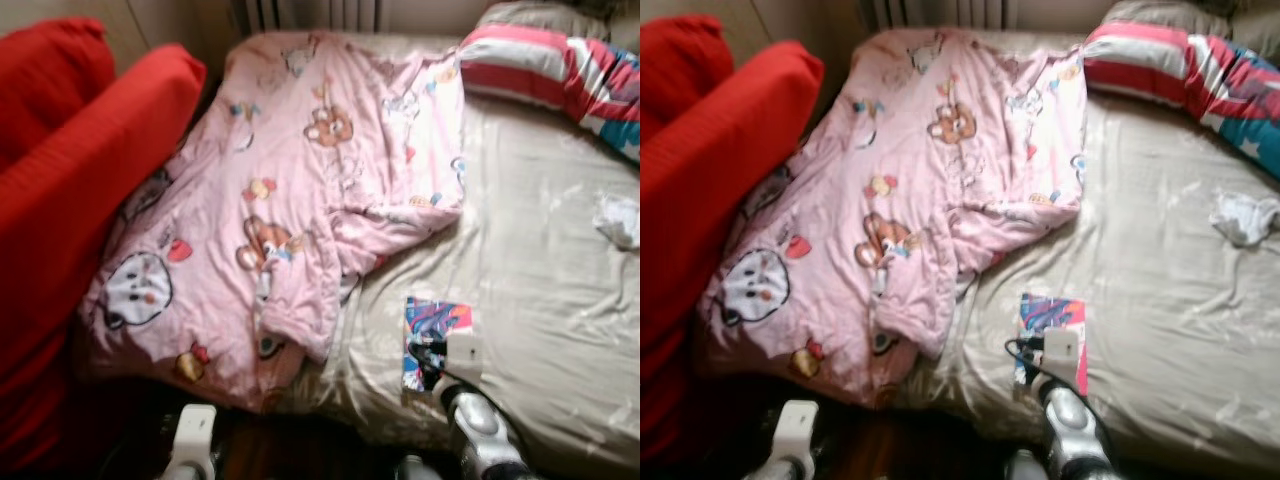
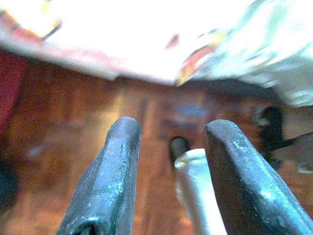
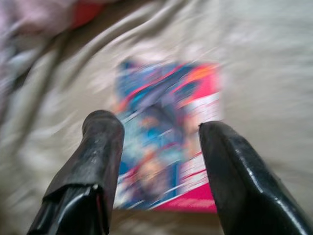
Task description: Clean up the room
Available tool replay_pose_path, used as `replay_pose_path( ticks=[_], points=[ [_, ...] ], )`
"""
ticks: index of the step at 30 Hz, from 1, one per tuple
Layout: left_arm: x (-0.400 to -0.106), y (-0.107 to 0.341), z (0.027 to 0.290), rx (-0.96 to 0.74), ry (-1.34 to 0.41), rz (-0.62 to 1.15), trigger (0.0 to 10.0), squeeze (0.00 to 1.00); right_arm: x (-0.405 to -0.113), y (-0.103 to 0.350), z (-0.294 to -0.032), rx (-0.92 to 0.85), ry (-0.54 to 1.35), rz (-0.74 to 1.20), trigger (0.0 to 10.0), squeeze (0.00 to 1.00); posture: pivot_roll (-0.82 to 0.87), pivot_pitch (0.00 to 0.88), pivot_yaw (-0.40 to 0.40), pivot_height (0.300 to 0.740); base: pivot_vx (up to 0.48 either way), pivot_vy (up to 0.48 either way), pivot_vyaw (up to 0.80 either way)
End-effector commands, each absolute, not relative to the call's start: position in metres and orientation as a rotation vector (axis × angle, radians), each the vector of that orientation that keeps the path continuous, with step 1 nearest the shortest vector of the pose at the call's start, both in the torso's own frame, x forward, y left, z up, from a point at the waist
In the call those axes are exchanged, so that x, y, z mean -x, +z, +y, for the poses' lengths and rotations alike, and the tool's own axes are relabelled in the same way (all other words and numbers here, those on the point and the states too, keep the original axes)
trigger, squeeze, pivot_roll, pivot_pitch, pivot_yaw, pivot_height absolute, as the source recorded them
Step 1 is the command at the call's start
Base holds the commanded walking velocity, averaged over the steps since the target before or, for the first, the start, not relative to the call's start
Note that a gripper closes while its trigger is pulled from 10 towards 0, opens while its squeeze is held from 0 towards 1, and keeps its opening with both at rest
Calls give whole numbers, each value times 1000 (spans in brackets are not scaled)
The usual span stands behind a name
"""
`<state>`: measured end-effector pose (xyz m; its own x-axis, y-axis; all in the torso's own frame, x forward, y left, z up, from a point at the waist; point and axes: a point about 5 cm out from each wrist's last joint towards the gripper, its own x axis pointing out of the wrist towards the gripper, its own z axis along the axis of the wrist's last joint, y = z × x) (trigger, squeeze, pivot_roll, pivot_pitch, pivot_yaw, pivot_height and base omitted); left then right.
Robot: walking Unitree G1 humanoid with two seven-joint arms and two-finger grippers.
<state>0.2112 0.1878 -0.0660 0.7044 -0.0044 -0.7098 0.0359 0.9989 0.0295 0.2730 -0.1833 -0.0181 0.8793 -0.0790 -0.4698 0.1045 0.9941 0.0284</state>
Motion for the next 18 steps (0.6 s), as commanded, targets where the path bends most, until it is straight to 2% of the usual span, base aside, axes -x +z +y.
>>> replay_pose_path(
  ticks=[1, 7, 12, 16, 18],
  points=[
    [-199, -72, 201, -64, 5, 835, 10000, 0, -271, -21, -177, -71, -90, 492, 10000, 0, 2, 197, 50, 740, 0, 0, 0],
    [-196, -73, 203, -64, 17, 846, 10000, 0, -274, -15, -180, -59, -120, 448, 10000, 0, 2, 202, 51, 740, 0, 0, 0],
    [-193, -74, 207, -60, 32, 854, 10000, 0, -284, 1, -186, -47, -159, 314, 10000, 0, -6, 204, 49, 740, 0, 0, 0],
    [-195, -72, 210, -56, 41, 839, 10000, 0, -288, 14, -177, 17, -75, 195, 10000, 0, -16, 211, 48, 740, 0, 0, 0],
    [-199, -69, 211, -68, 44, 818, 10000, 0, -288, 19, -169, -20, -52, 141, 10000, 0, -33, 217, 47, 740, 0, 0, 0]
  ],
)
